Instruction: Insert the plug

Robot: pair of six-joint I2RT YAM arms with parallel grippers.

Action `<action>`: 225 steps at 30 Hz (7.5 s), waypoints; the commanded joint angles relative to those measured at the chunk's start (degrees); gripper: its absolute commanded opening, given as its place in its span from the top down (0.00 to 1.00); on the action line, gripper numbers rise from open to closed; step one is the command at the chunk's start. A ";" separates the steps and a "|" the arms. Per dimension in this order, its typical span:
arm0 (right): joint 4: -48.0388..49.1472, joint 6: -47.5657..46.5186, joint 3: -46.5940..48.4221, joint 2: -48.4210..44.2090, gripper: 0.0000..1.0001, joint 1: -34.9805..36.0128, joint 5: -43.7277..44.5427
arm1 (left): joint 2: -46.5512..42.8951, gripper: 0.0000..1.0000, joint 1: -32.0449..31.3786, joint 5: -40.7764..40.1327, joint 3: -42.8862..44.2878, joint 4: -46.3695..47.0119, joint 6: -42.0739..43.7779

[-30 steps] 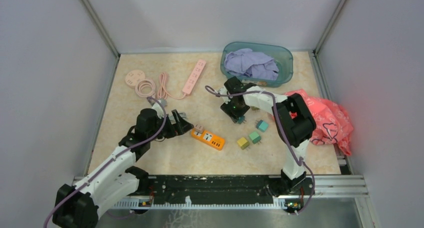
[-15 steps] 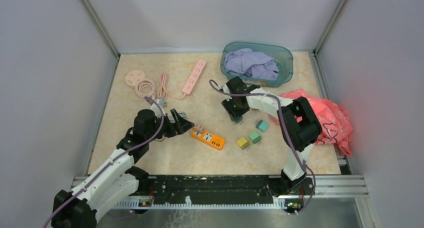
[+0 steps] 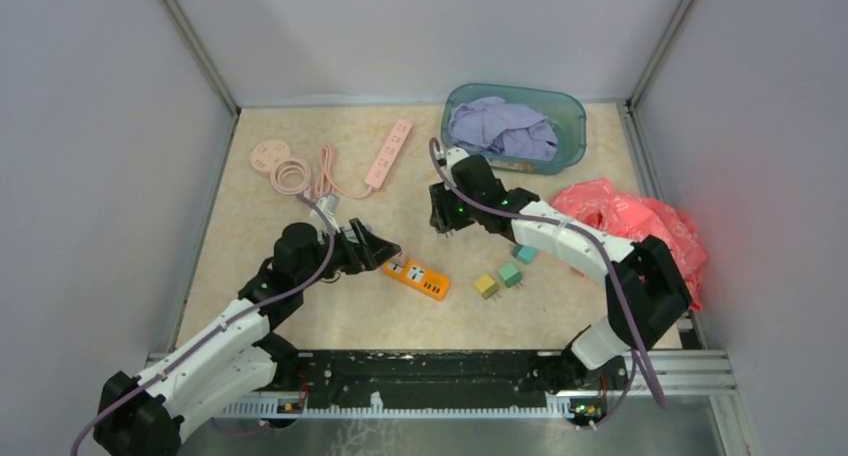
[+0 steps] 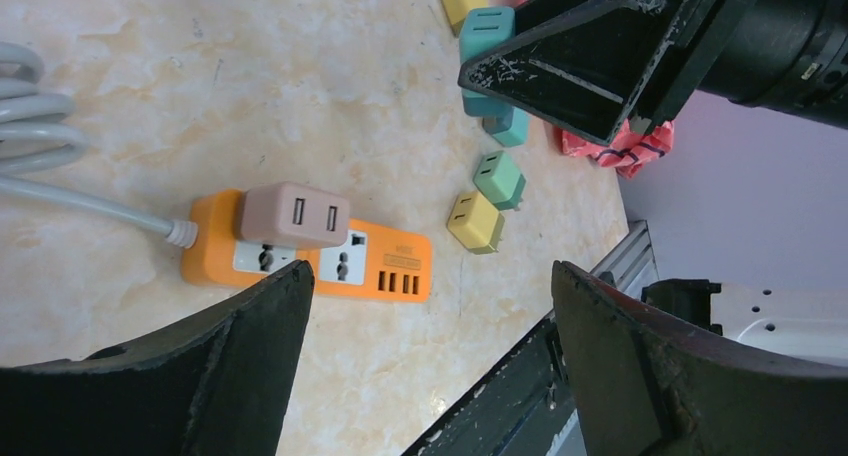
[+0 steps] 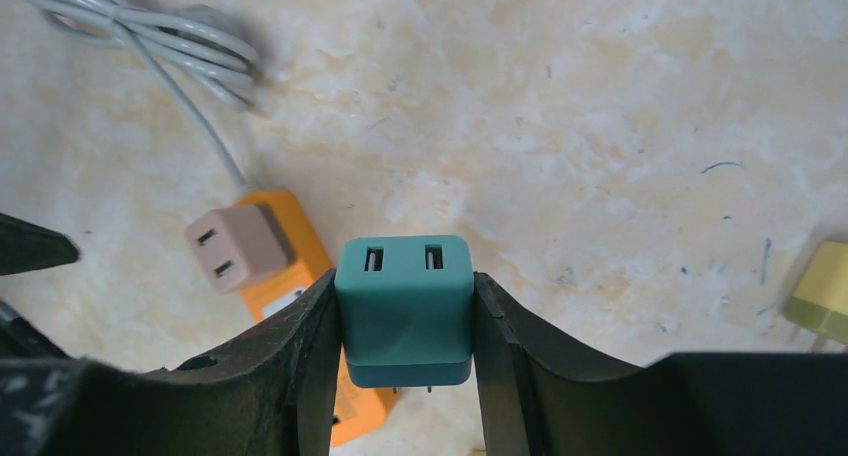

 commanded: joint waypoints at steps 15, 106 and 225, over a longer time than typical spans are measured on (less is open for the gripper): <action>27.12 25.37 -14.80 -18.31 0.84 6.75 5.50 | 5.37 0.14 -11.32 -13.86 1.03 18.51 -0.45; 6.87 -22.81 -4.17 -21.03 0.21 -3.10 -45.84 | 5.78 1.00 -1.41 29.55 1.70 34.37 18.68; -10.33 -16.90 7.68 6.59 1.00 19.14 5.70 | 21.61 0.52 -1.55 -11.43 -11.71 15.76 -21.78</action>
